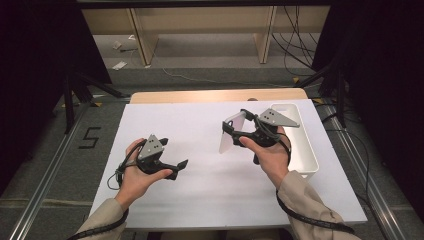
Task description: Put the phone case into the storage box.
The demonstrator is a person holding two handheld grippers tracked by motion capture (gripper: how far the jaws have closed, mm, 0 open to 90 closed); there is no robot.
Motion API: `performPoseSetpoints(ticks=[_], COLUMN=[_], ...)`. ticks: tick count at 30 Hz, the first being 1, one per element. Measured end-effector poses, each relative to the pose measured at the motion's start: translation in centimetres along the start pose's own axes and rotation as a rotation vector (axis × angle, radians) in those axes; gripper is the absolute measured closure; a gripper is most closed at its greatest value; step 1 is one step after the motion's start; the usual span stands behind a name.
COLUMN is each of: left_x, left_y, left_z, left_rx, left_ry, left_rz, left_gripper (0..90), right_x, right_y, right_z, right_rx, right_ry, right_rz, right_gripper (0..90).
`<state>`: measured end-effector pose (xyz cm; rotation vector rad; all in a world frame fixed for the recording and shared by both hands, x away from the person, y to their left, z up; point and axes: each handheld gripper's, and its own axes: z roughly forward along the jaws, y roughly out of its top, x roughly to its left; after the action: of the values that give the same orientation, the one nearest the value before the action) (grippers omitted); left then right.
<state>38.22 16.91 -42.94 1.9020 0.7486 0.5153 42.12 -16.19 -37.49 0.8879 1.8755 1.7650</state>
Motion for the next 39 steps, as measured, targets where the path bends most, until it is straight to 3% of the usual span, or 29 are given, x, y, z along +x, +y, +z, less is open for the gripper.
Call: performPoseSetpoints(ticks=[16,39], left_x=[0.1,0.2], left_y=[-0.1,-0.1], left_z=[0.0,0.0], left_rx=[-0.001,0.000], left_ry=[0.009,0.021], left_rz=[-0.005,-0.012], left_gripper=[0.0,0.1], right_x=[-1.0,-2.4], right_y=[0.6,1.6], right_z=[-0.7,-1.8], right_rx=[-0.013,-0.030], right_ry=[-0.040,-0.095], right_rz=[-0.027,-0.026], right_gripper=[18.4,18.4])
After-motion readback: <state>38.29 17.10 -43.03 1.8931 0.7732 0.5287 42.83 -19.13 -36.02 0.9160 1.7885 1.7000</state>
